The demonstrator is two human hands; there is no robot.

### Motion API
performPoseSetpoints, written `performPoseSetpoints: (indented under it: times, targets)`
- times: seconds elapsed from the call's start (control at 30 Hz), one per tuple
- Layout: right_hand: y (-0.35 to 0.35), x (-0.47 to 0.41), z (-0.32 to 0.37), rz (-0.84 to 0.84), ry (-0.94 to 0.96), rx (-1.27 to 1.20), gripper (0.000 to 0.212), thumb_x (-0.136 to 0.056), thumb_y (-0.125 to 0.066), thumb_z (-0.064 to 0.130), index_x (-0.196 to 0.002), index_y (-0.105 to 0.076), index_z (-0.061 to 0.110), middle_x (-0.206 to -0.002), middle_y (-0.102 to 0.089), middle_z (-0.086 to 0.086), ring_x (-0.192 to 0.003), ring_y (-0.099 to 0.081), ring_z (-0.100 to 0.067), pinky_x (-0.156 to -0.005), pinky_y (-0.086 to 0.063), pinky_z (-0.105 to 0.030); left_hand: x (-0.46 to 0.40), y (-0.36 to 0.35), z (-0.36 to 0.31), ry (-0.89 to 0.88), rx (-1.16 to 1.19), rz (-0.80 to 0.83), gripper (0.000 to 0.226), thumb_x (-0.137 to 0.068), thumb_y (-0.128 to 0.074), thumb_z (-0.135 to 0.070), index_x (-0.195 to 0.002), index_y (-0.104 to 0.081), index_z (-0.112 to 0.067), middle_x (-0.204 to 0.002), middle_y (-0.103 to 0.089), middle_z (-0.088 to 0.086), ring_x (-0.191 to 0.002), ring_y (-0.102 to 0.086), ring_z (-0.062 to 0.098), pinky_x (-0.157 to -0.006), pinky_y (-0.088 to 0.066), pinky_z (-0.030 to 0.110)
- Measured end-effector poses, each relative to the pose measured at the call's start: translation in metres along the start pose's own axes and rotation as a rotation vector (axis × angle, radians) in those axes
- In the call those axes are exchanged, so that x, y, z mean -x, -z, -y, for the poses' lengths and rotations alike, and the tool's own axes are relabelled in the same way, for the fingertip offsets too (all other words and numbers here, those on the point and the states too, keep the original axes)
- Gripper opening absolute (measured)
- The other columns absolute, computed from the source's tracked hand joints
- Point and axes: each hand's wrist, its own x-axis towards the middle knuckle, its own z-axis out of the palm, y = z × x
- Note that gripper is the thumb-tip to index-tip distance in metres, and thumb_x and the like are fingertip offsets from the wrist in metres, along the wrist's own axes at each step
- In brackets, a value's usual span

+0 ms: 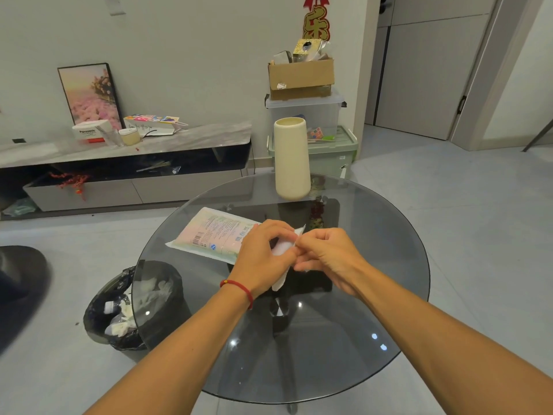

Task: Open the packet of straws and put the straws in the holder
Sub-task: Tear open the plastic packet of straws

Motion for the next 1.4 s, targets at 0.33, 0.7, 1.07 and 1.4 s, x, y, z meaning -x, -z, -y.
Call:
performPoseSetpoints:
  times: [0.33,0.7,1.07,1.4]
  targets:
    - [0.009,0.002,-0.008,-0.031,-0.186,0.026,0.020,-0.090,-0.077,0.001,-0.106,-0.071,-0.009,-0.093,-0.080,-0.023,-0.085,-0.081,-0.029,-0.087,-0.064,-0.035,-0.028,0.036,0.018,0.067,-0.449,0.728,0.078,-0.078,-0.071,-0.050,-0.145,-0.037,-0.029,-0.141,-0.047,-0.005,-0.125,-0.046,0.017,-0.100,-0.033,0.030]
    - [-0.005,0.016,0.003,-0.267,-0.154,-0.335,0.011,-0.084,-0.069,-0.015,-0.093,-0.073,-0.010,-0.101,-0.077,-0.024,-0.076,-0.081,-0.027,-0.064,-0.064,-0.025,0.022,0.041,-0.011,-0.107,-0.368,-0.034,0.057,-0.073,-0.072,-0.052,-0.118,-0.056,-0.022,-0.127,-0.053,-0.003,-0.121,-0.044,0.015,-0.101,-0.040,0.036]
    - [-0.014,0.064,0.010,-0.076,0.171,0.790,0.015,-0.087,-0.079,0.034,-0.098,-0.077,0.024,-0.062,-0.073,0.007,-0.056,-0.071,-0.014,-0.055,-0.058,-0.027,0.058,0.054,-0.032,0.519,0.475,-0.034,0.081,-0.081,-0.072,-0.001,-0.148,-0.031,-0.023,-0.126,-0.064,0.008,-0.101,-0.071,0.017,-0.079,-0.060,0.029]
    - [-0.027,0.069,0.024,0.087,0.728,0.914,0.025,-0.087,-0.080,0.037,-0.108,-0.077,0.025,-0.104,-0.070,0.008,-0.083,-0.067,-0.007,-0.072,-0.060,-0.036,0.063,0.082,-0.029,0.413,0.583,0.029,0.088,-0.071,-0.084,-0.004,-0.143,-0.040,-0.031,-0.122,-0.068,0.012,-0.105,-0.070,0.022,-0.086,-0.058,0.031]
